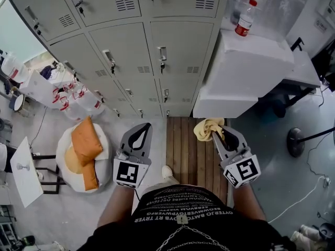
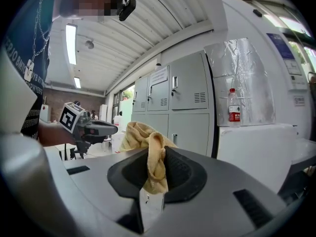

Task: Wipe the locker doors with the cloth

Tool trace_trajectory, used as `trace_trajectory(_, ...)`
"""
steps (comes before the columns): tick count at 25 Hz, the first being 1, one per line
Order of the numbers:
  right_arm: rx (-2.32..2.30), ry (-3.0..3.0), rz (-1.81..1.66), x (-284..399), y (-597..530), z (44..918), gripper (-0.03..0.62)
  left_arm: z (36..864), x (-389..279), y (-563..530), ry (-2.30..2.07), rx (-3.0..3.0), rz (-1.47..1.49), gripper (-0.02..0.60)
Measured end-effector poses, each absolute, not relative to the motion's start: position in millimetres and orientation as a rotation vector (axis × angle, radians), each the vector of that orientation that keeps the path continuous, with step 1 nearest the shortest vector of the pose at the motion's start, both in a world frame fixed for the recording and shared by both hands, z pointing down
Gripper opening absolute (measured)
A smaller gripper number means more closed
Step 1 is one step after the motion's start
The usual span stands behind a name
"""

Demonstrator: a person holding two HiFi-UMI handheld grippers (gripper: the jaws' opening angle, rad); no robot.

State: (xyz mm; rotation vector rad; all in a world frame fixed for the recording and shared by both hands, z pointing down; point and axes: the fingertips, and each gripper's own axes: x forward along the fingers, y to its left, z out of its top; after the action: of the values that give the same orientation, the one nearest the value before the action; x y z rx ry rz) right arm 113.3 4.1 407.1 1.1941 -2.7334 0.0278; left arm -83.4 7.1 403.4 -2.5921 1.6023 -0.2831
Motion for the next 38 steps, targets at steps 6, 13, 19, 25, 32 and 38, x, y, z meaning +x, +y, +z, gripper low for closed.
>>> trace_trajectory(6,1.234,-2.722,0.012,104.4,-14.4,401.2,0.055,400.0,-97.8,-12.9,1.578,-2.597,-0.276,0.005)
trace_trajectory(13,1.271,-2.706,-0.017,87.0,-35.5,395.2,0.055,396.1,-117.0,-35.9,1.556,-2.605,-0.268,0.005)
trace_trajectory(19,1.28,-2.7,-0.034,67.2,-50.0,391.2,0.055,397.9,-135.0,-50.7,1.532,-2.615,-0.267,0.005)
trace_trajectory(25,1.285,-2.7,-0.059,49.9,-56.3,384.6,0.055,397.8,-156.1,-60.1,1.531,-2.62,-0.244,0.005)
trace_trajectory(32,1.297,-2.683,-0.074,44.7,-51.2,381.2,0.055,399.8,-165.3,-60.3,1.519,-2.621,-0.22,0.005)
trace_trajectory(38,1.327,-2.67,-0.066,52.5,-46.5,380.9,0.055,403.3,-161.4,-52.2,1.523,-2.64,-0.226,0.005)
